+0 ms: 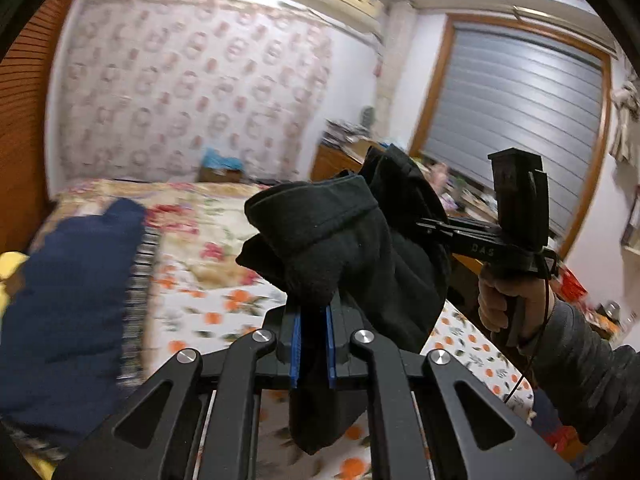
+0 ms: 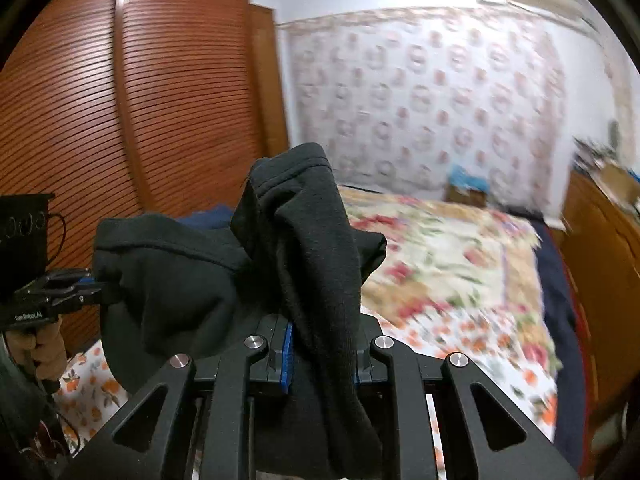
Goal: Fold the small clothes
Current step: 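Lift the shirt bundle with both grippers and carry it toward the clothes stack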
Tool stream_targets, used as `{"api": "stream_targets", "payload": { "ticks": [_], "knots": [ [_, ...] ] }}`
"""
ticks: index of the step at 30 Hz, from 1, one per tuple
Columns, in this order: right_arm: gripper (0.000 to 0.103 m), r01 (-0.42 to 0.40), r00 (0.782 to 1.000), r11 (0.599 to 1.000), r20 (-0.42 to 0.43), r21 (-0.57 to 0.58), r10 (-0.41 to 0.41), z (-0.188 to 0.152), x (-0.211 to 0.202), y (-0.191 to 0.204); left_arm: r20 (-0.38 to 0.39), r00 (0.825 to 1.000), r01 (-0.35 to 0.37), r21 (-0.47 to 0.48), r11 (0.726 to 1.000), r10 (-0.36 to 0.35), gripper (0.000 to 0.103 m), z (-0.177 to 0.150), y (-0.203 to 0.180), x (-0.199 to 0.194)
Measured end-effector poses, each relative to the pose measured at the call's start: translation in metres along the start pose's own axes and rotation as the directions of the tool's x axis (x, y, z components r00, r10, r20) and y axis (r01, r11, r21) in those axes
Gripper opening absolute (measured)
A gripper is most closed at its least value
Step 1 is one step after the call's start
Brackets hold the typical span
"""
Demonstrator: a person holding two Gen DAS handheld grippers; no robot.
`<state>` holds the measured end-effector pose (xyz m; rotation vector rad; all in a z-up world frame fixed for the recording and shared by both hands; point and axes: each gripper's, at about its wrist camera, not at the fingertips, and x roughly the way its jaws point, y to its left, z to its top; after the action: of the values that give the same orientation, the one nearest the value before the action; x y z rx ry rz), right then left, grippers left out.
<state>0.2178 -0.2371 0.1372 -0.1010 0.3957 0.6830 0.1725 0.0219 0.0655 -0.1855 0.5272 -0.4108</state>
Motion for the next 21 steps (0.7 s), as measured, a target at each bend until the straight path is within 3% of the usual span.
{"api": "stream_targets", "payload": {
  "ticks": [8, 12, 16, 21],
  "knots": [
    [0.020, -0.124, 0.992, 0.985, 0.021, -0.116, 0.128, 0.063, 0.085, 0.041, 0.104, 0.985, -0.132, -0.074, 0.988, 0.140, 0.010, 0.000, 0.056, -0.058],
    [0.020, -0.173, 0.984, 0.969, 0.006, -0.173, 0.177, 0.095, 0.138, 0.057, 0.138, 0.964, -0.211, -0.110, 0.971, 0.226, 0.010, -0.007, 0.080, -0.073],
    [0.020, -0.210, 0.978, 0.950, -0.033, -0.229, 0.208, 0.121, 0.204, 0.074, 0.126, 0.950, -0.267, -0.153, 0.952, 0.286, 0.010, -0.023, 0.103, -0.079],
    [0.020, -0.235, 0.972, 0.926, -0.105, -0.297, 0.212, 0.136, 0.275, 0.104, 0.051, 0.938, -0.326, -0.194, 0.925, 0.342, 0.010, -0.043, 0.132, -0.076]
  ]
}}
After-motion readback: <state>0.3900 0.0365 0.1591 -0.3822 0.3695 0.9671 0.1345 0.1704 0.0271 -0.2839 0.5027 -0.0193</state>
